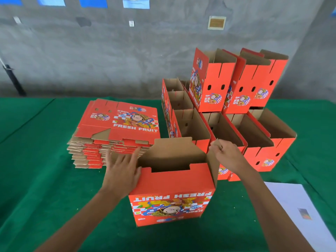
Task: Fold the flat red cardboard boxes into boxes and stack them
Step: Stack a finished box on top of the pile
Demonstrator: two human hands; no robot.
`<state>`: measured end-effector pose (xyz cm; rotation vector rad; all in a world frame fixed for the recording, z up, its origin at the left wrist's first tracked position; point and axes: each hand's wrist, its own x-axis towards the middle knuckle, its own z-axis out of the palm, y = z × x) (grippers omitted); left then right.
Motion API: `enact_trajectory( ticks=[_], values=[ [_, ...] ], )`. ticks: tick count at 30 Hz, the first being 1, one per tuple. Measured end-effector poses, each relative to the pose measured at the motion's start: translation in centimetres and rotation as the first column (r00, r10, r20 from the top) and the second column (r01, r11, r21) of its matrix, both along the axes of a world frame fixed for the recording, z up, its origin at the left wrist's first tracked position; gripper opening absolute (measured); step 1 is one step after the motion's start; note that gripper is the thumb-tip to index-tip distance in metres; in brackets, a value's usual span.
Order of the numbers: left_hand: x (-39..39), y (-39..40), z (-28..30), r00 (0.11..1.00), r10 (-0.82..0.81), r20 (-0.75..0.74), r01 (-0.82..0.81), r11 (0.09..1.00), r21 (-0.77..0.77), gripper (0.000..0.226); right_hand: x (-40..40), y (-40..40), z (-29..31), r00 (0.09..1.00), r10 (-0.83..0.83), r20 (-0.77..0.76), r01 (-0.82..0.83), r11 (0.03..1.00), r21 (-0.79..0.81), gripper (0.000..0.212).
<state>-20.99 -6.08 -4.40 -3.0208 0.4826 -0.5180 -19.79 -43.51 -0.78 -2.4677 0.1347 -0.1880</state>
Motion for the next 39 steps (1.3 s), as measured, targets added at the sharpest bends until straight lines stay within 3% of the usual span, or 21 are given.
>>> enact_trajectory(
  ticks=[2,4,7,10,12,16,18,23,25,28,31,32,33,37,39],
  values=[
    [0.0,-1.6,-0.4,0.997,-0.054,-0.054,0.062,0.984,0.165,0.069,-0.1,0.1,-0.3,1.000,0.005,0.025,-0.007,0.998,0.067,0.025],
    [0.6,-2.8,0.0,0.989,-0.074,-0.128,0.103,0.967,0.234,0.073,-0.5,0.3,-0.8,0.998,0.006,0.055,-0.015,0.988,0.152,0.022],
    [1.9,-4.3,0.6,0.986,-0.036,-0.162,0.078,0.963,0.258,0.069,-1.8,1.0,-1.6,0.995,0.039,0.097,-0.063,0.963,0.260,0.037],
    [2.5,-5.1,0.7,0.980,0.000,-0.197,0.029,0.989,0.145,0.061,-2.8,2.4,-2.8,0.989,0.115,0.091,-0.142,0.902,0.409,0.061],
    [2.7,-5.3,0.2,0.977,0.019,-0.211,0.003,0.995,0.102,0.058,-2.9,3.4,-3.7,0.980,0.175,0.094,-0.199,0.887,0.417,0.064],
    [2.9,-5.1,-0.8,0.977,0.029,-0.210,-0.021,0.999,0.041,0.059,-2.3,4.5,-4.8,0.952,0.203,0.229,-0.287,0.853,0.435,0.041],
    [3.0,-5.2,-1.0,0.980,0.030,-0.195,-0.023,0.999,0.037,0.061,-2.0,4.0,-5.4,0.948,0.199,0.247,-0.286,0.875,0.391,0.050],
    [2.2,-5.9,-1.2,0.988,0.099,-0.120,-0.092,0.994,0.062,0.072,-0.6,3.7,-5.6,0.961,0.247,0.123,-0.269,0.938,0.219,0.092],
    [1.6,-5.9,-0.8,0.975,0.221,-0.030,-0.222,0.973,-0.069,0.096,-0.4,4.1,-5.5,0.952,0.250,0.175,-0.281,0.942,0.184,0.097],
    [0.7,-5.3,-0.7,0.932,0.361,0.046,-0.312,0.859,-0.406,0.122,-0.4,4.1,-5.4,0.933,0.255,0.254,-0.281,0.957,0.072,0.083],
    [0.2,-5.0,-1.3,0.979,0.203,-0.035,-0.155,0.615,-0.773,0.110,-0.3,3.9,-5.3,0.933,0.270,0.238,-0.284,0.959,0.024,0.074],
    [-0.1,-5.1,-1.5,0.987,0.150,-0.057,-0.131,0.545,-0.828,0.102,-0.4,3.8,-5.3,0.935,0.273,0.225,-0.286,0.958,0.027,0.074],
    [-0.3,-5.1,-1.6,0.993,0.104,-0.061,-0.107,0.531,-0.841,0.092,-0.4,3.7,-5.4,0.938,0.275,0.209,-0.288,0.957,0.032,0.075],
    [-0.2,-3.8,-2.7,0.991,-0.116,0.059,0.125,0.721,-0.682,0.041,-0.6,3.8,-5.6,0.943,0.291,0.159,-0.302,0.952,0.044,0.078],
    [-0.2,-3.2,-2.7,0.984,-0.167,-0.057,0.106,0.817,-0.567,0.043,-0.6,3.9,-5.5,0.941,0.299,0.158,-0.310,0.950,0.045,0.077]
  ],
)
